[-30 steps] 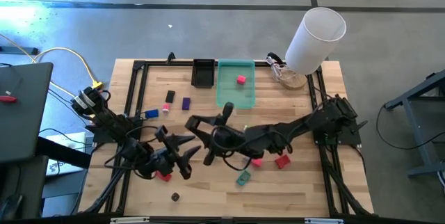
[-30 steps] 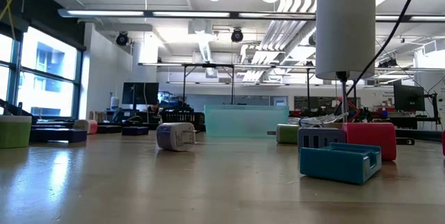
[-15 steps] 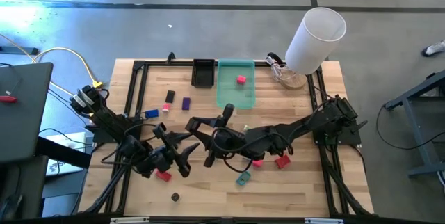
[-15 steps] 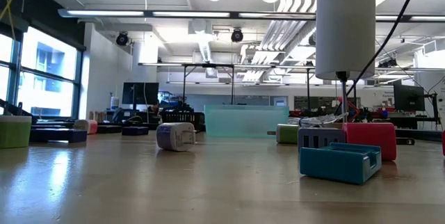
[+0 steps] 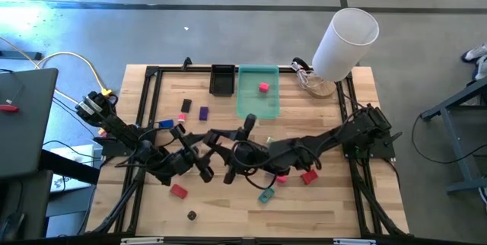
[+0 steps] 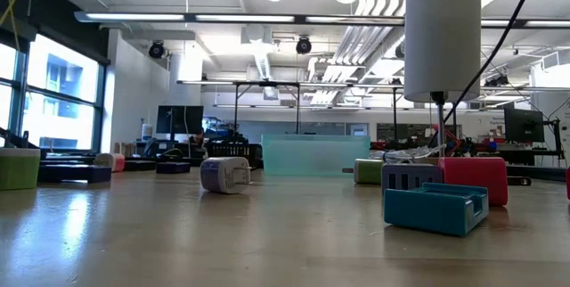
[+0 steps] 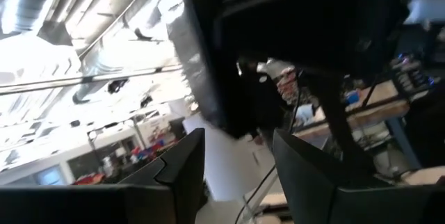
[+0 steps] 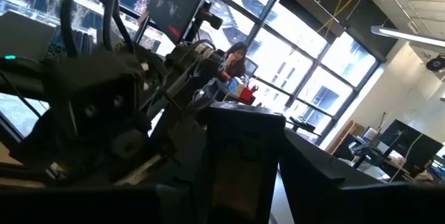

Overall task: Pick & Place Office items
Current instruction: Put the bottom black digital clock into the black bin

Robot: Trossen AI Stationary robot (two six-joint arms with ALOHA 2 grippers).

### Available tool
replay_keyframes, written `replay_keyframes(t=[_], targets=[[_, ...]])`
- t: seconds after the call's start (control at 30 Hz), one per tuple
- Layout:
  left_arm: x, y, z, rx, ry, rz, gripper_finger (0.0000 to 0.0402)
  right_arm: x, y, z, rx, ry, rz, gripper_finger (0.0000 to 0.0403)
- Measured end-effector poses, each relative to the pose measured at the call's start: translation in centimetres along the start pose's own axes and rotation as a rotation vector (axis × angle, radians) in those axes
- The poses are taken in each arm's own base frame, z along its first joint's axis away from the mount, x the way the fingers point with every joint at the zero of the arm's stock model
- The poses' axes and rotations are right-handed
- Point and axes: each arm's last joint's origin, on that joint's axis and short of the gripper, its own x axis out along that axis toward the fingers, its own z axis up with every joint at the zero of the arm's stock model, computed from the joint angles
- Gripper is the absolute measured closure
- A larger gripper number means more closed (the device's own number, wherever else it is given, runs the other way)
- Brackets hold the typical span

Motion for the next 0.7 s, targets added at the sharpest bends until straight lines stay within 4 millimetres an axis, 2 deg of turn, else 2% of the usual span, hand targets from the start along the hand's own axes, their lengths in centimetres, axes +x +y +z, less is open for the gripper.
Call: replay_keyframes(t=[0.7], targets=[[1.8,0.8,0.0,-0.005,0.006,0.068,0.0246,0.3,-0.1,-0.5,0.023,0.032,0.006,0.0279]])
